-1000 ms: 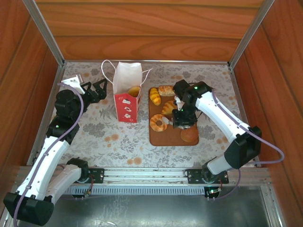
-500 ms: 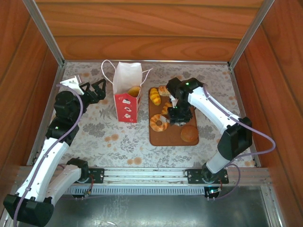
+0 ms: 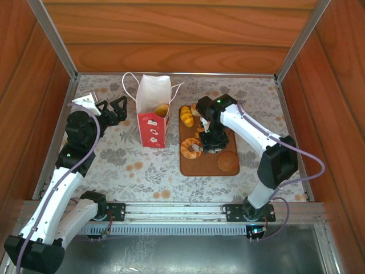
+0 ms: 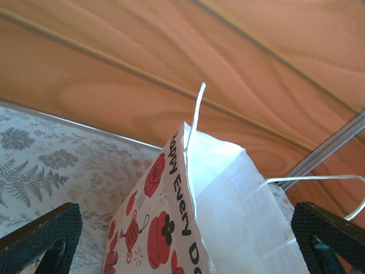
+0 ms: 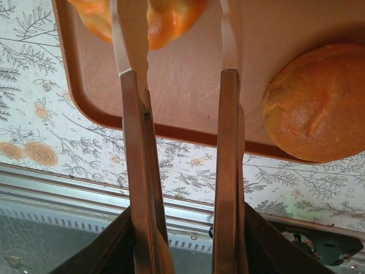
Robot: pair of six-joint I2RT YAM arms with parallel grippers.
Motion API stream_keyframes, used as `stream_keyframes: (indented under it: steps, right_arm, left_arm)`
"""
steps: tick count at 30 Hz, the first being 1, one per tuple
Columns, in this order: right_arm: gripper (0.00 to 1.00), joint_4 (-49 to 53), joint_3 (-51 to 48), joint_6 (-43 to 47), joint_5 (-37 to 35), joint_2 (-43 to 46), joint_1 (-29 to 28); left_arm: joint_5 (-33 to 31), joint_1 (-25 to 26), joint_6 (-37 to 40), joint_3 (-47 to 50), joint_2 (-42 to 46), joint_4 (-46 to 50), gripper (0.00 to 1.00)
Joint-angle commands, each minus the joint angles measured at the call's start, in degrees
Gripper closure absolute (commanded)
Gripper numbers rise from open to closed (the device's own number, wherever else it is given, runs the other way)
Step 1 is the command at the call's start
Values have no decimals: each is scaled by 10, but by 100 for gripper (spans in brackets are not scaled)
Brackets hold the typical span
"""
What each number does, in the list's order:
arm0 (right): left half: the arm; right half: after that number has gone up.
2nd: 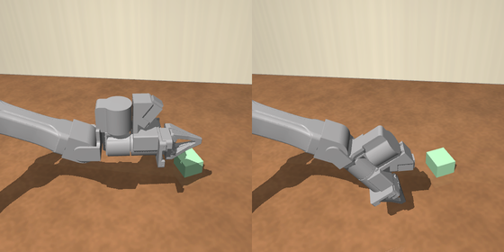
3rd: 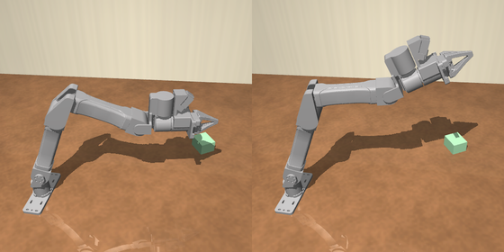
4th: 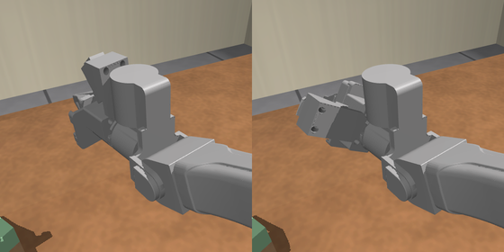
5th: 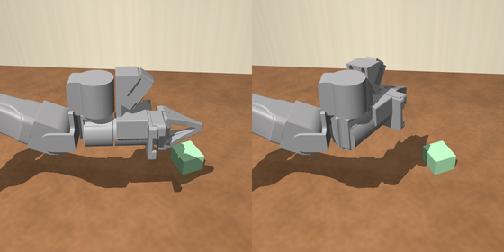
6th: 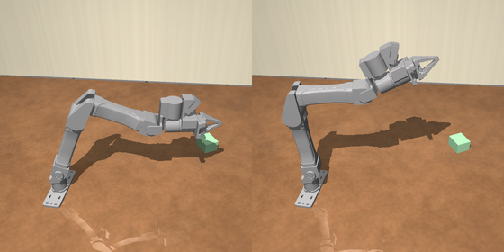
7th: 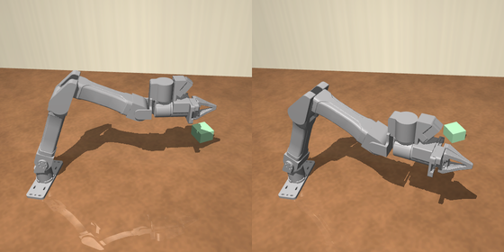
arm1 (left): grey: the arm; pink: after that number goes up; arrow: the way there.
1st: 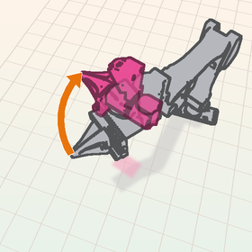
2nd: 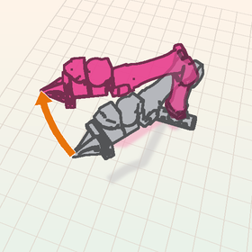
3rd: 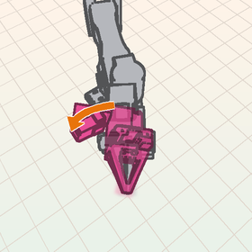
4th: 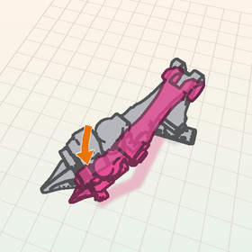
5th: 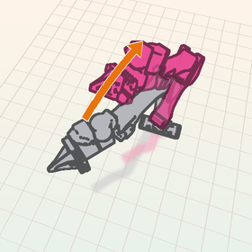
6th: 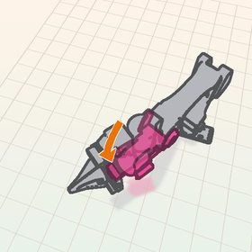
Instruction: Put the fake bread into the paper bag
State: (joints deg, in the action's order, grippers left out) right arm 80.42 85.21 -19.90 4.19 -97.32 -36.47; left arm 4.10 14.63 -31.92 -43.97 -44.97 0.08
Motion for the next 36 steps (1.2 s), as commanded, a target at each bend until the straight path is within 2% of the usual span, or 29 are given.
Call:
stream_keyframes:
  steps: [1, 10, 20, 22, 26, 30, 32, 36]
  right_arm:
    - [57, 19, 4, 7, -11, -13, -8]
    - [66, 28, 4, 1, -27, 9, -8]
    - [69, 61, 17, -15, -78, 87, -7]
    - [69, 71, 27, -19, -92, 100, -7]
    - [69, 96, 49, -32, -115, 128, -6]
    - [69, 116, 66, -44, -137, 159, -3]
    - [69, 121, 77, -50, -147, 175, -1]
    - [69, 130, 123, -56, -169, 197, 1]
  left_arm:
    - [1, -4, -1, 1, 0, -6, 0]
    - [21, -5, 7, -25, -14, 4, 0]
    - [23, -10, 50, -208, -105, 205, 0]
    - [37, -11, 58, -241, -125, 231, 2]
    - [101, -10, 62, -305, -174, 269, 15]
    - [162, -4, 75, -362, -235, 309, 18]
    - [171, 0, 88, -388, -262, 335, 19]
    - [134, 3, 114, -421, -308, 387, 22]
